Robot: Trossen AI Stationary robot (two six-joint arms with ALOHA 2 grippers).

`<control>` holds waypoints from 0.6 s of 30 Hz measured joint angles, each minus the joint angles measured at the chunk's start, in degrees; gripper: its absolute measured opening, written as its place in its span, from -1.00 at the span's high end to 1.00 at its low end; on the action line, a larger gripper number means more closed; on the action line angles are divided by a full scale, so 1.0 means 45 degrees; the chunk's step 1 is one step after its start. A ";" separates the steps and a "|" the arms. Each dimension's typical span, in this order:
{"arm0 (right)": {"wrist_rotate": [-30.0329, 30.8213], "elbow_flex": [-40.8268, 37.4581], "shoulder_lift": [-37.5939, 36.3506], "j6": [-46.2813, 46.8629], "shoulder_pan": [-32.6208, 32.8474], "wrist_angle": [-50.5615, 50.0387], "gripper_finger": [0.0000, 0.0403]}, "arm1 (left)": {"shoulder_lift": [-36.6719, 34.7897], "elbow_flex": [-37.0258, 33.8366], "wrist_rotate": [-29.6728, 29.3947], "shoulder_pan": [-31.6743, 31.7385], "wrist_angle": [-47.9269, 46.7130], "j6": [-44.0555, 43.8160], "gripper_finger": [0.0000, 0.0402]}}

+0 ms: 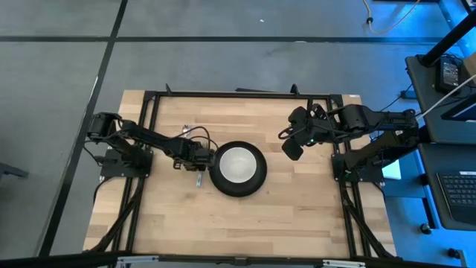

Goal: Set table place
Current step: Put the fork to the left side of the plate, then put the spoon into the bowl

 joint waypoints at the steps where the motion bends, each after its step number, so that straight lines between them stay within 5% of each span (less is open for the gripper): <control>1: -0.0002 0.0000 0.0000 0.0000 -0.0002 -0.0003 0.46 | 0.0000 0.0000 -0.0005 0.0000 0.0005 -0.0005 0.65; 18: -0.0002 0.0000 0.0005 -0.0010 0.0001 -0.0003 0.46 | -0.0155 -0.0015 0.0397 0.0056 0.0079 0.0111 0.63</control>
